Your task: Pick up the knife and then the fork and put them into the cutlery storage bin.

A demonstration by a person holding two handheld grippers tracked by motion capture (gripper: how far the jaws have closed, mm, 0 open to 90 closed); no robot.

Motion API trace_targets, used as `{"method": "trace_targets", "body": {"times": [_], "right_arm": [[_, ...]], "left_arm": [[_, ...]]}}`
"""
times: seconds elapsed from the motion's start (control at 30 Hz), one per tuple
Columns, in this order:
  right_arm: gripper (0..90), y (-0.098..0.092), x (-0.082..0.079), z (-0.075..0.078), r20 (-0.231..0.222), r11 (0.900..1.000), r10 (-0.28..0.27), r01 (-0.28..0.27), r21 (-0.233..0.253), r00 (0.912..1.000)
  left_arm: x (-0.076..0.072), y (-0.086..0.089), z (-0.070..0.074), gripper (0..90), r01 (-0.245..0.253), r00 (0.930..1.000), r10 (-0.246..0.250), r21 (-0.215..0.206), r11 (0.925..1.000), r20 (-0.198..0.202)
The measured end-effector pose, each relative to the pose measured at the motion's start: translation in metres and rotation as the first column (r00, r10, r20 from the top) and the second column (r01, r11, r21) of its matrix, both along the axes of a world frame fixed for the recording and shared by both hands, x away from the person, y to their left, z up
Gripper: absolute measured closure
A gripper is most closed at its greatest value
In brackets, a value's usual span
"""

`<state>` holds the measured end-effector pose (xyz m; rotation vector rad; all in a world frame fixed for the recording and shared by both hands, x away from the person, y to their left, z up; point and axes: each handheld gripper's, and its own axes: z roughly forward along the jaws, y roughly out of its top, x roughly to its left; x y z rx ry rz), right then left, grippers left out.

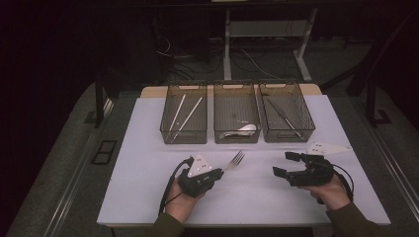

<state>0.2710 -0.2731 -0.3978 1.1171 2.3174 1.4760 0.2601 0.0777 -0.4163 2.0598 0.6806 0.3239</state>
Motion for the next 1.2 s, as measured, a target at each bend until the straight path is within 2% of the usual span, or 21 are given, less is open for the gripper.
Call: {"method": "trace_targets", "body": {"times": [0.13, 0.23, 0.37, 0.5, 0.63, 0.8, 1.03, 1.17, 1.2], "right_arm": [[29.2, 0.012, 0.004, 0.003, -0.024, 0.999, 0.027, -0.026, 0.042, 0.9994], [37.1, 0.026, 0.006, 0.007, -0.025, 0.997, 0.061, -0.06, 0.055, 0.9978], [46.5, 0.042, 0.012, 0.01, -0.043, 0.989, 0.105, -0.1, 0.105, 0.9935], [51.7, 0.059, 0.019, 0.009, -0.06, 0.981, 0.149, -0.139, 0.138, 0.9871], [56.8, 0.075, 0.025, 0.005, -0.073, 0.975, 0.18, -0.168, 0.145, 0.9809], [63.8, 0.088, 0.033, 0.0, -0.095, 0.97, 0.19, -0.172, 0.173, 0.9772], [76.4, 0.095, 0.038, -0.002, -0.117, 0.961, 0.205, -0.177, 0.214, 0.9717], [84.4, 0.094, 0.038, 0.0, -0.106, 0.952, 0.218, -0.187, 0.243, 0.9703], [84.7, 0.095, 0.037, 0.001, -0.1, 0.953, 0.217, -0.189, 0.238, 0.971]], "left_arm": [[-0.002, -0.001, 0.006, 84.8, 0.008, 0.9997, -0.007, -0.042, 0.9991, 0.022], [-0.004, -0.001, 0.009, 84.8, 0.014, 0.9992, -0.011, -0.068, 0.9976, 0.039], [-0.005, -0.002, 0.011, 84.8, 0.017, 0.9986, -0.013, -0.082, 0.9965, 0.052], [-0.007, -0.002, 0.012, 84.8, 0.02, 0.998, -0.015, -0.087, 0.996, 0.061], [-0.007, -0.002, 0.013, 84.8, 0.022, 0.9975, -0.016, -0.087, 0.996, 0.068], [-0.008, -0.003, 0.013, 84.8, 0.017, 0.9966, -0.01, -0.084, 0.9963, 0.081], [-0.008, -0.004, 0.012, 84.8, 0.018, 0.9961, -0.012, -0.075, 0.997, 0.088], [-0.008, -0.007, 0.009, 84.9, 0.025, 0.9966, -0.019, -0.063, 0.9977, 0.08], [-0.008, -0.007, 0.009, 84.9, 0.025, 0.9964, -0.02, -0.063, 0.9977, 0.082]]}}
